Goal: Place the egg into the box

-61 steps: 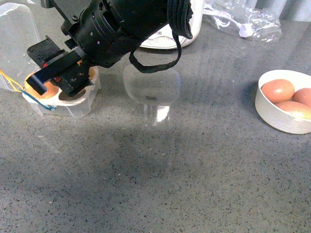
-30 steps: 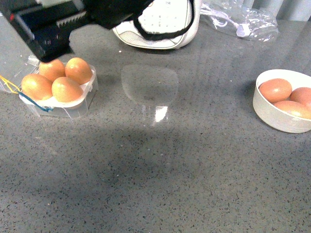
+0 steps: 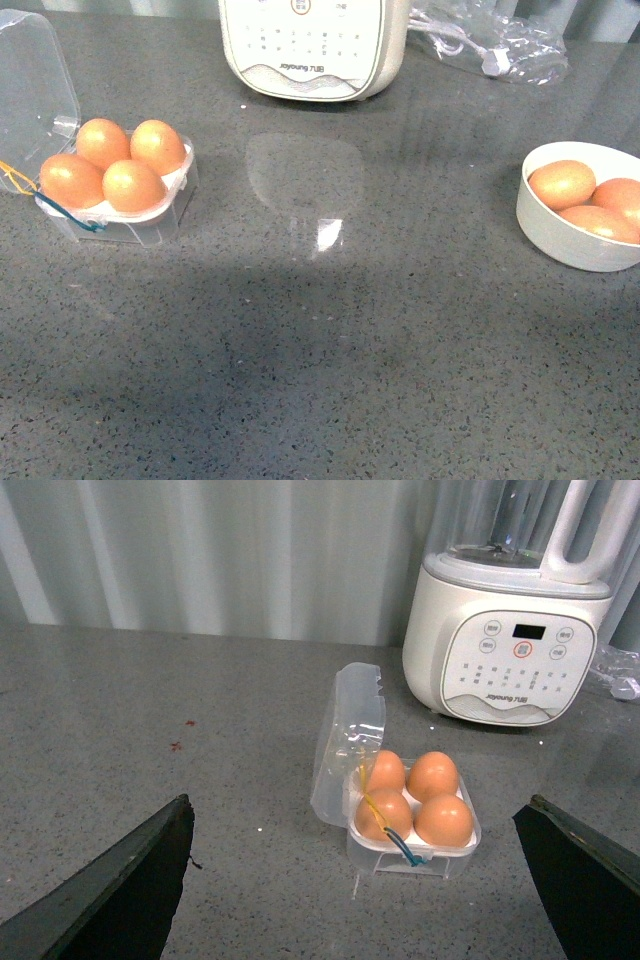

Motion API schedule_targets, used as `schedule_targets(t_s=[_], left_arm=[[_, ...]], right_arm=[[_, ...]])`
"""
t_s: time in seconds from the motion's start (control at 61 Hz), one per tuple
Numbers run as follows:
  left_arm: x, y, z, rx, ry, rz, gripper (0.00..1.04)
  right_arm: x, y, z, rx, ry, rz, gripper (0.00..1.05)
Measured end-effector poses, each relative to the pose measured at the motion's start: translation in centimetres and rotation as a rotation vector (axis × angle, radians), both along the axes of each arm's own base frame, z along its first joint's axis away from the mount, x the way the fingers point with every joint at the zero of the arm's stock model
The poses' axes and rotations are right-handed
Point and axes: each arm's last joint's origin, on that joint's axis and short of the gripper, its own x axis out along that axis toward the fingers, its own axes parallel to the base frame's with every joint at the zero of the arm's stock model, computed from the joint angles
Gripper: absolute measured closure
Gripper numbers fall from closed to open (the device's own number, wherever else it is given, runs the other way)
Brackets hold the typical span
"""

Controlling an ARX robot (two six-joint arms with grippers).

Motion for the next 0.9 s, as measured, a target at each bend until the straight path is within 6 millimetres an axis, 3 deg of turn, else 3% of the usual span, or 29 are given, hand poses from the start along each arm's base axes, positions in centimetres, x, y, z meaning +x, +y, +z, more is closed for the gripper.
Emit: schedule_targets(t_s=[0.115, 0.23, 0.443, 0.689, 0.902], left_arm=[[0.0, 0.0, 0.0, 0.0, 0.0, -0.002, 0.07], [0.0, 0.0, 0.0, 0.0, 0.0, 0.0, 0.07], [0.0, 0.0, 0.0, 0.0, 0.0, -0.001, 0.07], [0.0, 0.0, 0.0, 0.0, 0.0, -0.001, 0.07], [0.0, 0.0, 0.0, 0.0, 0.0, -0.001, 0.07]], right_arm=[[-2.4, -3.2, -0.8, 0.004, 0.007, -0.011, 0.75], [-5.1, -5.7, -2.0, -0.007, 0.033, 0.015, 1.02], [-8.3, -8.7, -2.5, -0.004, 0.03, -0.004, 1.02], [-10.6, -10.2, -3.9, -0.003, 0.039, -0.003, 1.02], [-12.0, -10.9, -3.7, -0.002, 0.031, -0.001, 1.02]])
